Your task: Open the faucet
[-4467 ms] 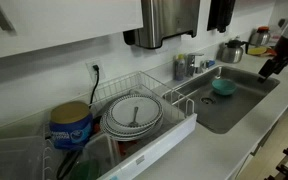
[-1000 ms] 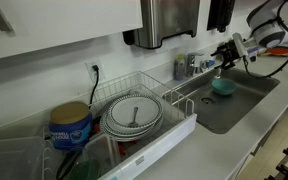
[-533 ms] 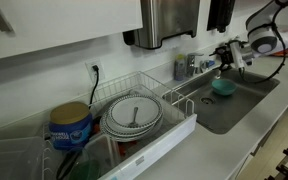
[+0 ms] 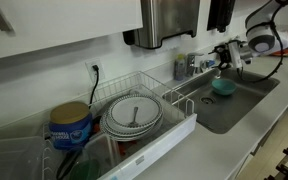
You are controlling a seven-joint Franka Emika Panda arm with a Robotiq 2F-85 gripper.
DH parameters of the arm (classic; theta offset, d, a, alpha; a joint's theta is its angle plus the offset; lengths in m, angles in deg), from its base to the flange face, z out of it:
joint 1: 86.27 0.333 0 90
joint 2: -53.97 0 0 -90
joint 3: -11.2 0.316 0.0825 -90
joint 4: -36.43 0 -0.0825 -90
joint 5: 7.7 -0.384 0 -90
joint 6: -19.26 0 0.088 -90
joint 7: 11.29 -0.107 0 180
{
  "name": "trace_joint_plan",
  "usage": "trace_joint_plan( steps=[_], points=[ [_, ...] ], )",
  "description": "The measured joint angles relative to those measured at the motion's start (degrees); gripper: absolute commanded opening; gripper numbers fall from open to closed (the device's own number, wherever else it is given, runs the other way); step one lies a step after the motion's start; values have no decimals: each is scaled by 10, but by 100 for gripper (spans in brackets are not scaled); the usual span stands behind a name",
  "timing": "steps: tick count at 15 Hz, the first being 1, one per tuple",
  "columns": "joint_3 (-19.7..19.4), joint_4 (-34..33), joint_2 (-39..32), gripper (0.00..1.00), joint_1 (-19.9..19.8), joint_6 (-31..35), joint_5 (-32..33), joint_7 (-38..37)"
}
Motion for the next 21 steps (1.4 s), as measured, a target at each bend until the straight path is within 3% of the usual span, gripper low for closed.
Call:
trace_joint_plan(
  steps=[5,10,21],
  points=[
    [-20,-30,-26,100,26,7,-204,158],
    [-40,-59,-61,100,45,-9,-320,261],
    [-38,-106,-98,100,54,-24,-321,281]
  ],
)
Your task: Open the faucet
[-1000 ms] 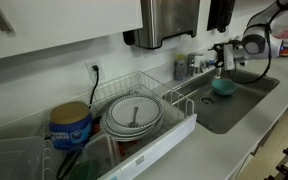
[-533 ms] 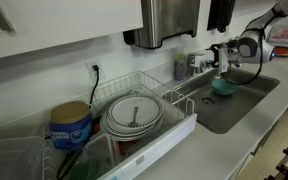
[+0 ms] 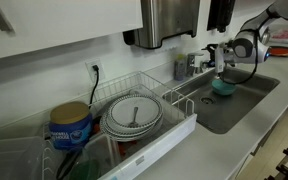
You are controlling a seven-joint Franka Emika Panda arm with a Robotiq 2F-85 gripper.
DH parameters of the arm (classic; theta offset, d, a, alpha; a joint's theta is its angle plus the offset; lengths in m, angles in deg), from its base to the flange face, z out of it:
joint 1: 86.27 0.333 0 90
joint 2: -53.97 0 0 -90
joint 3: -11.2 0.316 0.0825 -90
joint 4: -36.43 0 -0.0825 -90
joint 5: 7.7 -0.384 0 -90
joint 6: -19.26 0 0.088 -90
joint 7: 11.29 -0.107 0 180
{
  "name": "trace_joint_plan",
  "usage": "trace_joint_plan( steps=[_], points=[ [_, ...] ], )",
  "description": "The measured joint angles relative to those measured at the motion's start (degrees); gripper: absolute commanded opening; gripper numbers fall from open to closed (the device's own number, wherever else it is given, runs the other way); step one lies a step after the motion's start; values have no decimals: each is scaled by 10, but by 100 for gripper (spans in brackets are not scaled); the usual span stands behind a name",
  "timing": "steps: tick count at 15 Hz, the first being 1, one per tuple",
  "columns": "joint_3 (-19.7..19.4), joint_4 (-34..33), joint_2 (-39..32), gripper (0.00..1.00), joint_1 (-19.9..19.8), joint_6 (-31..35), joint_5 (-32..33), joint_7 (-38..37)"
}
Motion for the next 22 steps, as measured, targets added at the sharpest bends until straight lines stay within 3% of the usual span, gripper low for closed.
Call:
trace_joint_plan(
  steps=[9,22],
  points=[
    [3,0,-3,100,7,-1,2,0],
    [-8,-1,-3,100,-2,-64,-3,24]
  ],
)
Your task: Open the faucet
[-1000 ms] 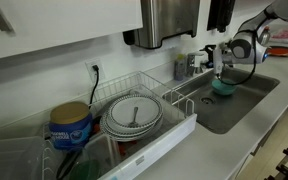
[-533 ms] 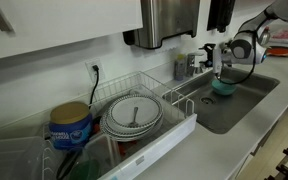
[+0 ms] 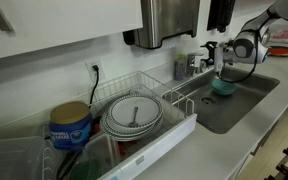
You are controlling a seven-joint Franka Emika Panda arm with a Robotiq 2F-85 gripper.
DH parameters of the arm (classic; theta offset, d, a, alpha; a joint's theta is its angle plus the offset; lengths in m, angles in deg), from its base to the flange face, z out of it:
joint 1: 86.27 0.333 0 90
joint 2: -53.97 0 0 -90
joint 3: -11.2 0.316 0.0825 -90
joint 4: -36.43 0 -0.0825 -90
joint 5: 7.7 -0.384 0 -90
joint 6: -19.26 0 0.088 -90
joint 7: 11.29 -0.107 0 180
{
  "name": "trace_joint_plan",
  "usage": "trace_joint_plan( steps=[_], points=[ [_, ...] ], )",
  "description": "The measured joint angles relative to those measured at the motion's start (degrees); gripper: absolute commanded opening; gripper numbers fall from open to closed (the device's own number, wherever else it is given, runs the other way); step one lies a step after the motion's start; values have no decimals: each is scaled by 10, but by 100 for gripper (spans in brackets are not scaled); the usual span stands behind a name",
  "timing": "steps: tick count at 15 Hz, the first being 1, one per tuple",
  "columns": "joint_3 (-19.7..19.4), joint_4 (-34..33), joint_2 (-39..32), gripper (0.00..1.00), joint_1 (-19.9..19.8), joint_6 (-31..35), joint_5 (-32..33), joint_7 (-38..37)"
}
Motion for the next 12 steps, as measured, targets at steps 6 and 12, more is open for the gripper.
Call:
trace_joint_plan(
  steps=[6,12],
  points=[
    [12,-10,-1,100,-27,-22,0,0],
    [16,-13,-8,100,-17,-22,0,0]
  ],
)
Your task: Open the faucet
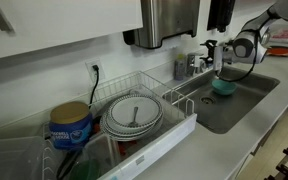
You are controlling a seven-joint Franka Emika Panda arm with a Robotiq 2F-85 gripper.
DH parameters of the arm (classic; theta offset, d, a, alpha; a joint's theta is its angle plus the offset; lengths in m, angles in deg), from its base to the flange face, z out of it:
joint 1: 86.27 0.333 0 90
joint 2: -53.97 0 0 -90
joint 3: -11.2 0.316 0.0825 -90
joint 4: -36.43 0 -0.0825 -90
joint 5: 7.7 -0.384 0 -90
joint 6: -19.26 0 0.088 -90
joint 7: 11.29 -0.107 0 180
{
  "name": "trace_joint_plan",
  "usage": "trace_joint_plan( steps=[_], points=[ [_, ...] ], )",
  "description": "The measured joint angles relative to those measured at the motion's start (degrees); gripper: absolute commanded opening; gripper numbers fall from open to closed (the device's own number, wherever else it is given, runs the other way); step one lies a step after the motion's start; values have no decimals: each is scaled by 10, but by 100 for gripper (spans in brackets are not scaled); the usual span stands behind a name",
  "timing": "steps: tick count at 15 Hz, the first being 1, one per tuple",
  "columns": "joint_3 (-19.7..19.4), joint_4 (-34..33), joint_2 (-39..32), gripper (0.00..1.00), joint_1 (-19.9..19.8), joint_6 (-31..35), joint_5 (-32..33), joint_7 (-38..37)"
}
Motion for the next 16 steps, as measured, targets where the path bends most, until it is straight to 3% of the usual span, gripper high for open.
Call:
trace_joint_plan(
  steps=[2,3,4,13,14,16],
  points=[
    [0,-1,-1,100,2,0,0,0],
    [0,-2,-1,76,3,0,0,0],
    [0,-3,-1,74,3,0,0,0],
    [0,-7,-11,7,3,0,0,1],
    [0,-7,-14,1,3,0,0,1],
    [-1,-7,-18,0,3,0,0,1]
  ],
)
